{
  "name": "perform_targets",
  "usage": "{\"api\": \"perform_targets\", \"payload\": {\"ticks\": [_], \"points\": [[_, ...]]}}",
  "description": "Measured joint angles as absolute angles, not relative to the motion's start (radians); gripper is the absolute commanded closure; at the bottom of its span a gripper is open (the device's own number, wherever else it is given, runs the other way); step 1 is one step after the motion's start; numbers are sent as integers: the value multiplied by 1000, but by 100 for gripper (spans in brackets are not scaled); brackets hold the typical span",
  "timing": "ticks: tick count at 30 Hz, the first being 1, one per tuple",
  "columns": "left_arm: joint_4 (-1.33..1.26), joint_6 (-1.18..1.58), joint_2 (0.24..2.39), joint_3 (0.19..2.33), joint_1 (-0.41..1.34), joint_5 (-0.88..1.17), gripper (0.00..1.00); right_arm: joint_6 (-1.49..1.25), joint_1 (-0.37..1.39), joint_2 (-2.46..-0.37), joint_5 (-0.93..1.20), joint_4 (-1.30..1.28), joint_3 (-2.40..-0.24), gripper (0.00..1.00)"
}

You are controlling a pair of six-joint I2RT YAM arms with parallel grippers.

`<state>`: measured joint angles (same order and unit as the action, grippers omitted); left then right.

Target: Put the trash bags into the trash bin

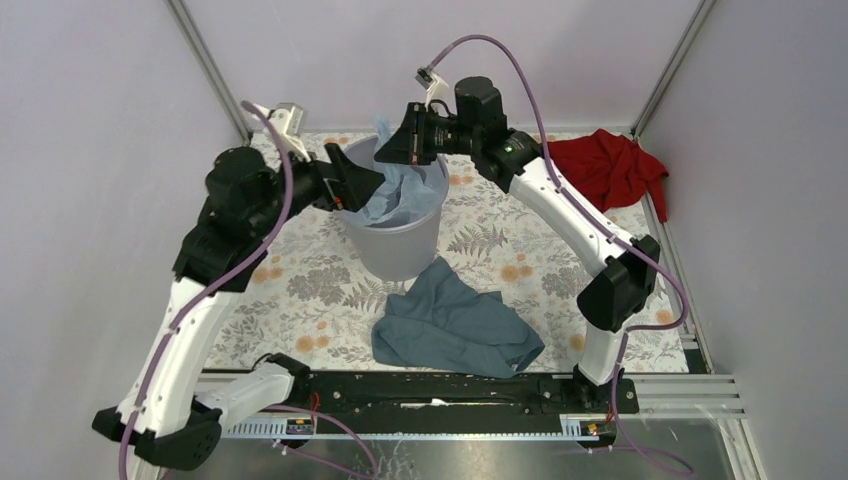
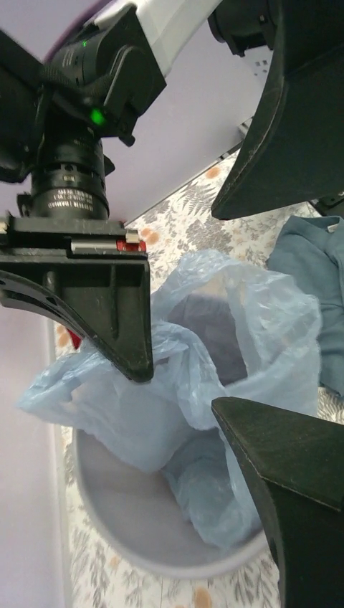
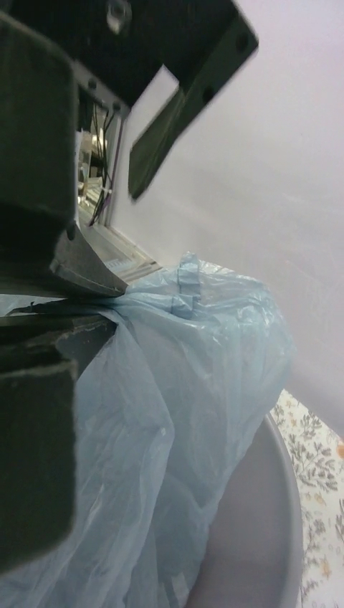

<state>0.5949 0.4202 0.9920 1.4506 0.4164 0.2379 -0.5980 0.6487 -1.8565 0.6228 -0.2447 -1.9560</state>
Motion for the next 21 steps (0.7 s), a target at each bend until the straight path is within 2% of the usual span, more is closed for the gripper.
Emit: {"api": "perform_targets", "payload": {"ticks": [5,9,11,14,18,21], "points": [[525,447,1058,1385,417,284,4,-764,657,-1817,622,-61,-1850,87],[497,465,1115,1343,417,290,7,-928,659,-1810,611,115,-1785,82],[488,472,1130,1338,416,290,18,-981,665,-1810,595,160,-1773,81],[453,478,1143,1337,416,283,41,-1023,683,-1806,574,203,-1770,77],[422,475,1153,1337,413,240,69,-1036,707,-1757,539,214,-1721,52],[398,478,1151,1329,408,211,82,-1000,709,-1712,509,158,-1707,28]]}}
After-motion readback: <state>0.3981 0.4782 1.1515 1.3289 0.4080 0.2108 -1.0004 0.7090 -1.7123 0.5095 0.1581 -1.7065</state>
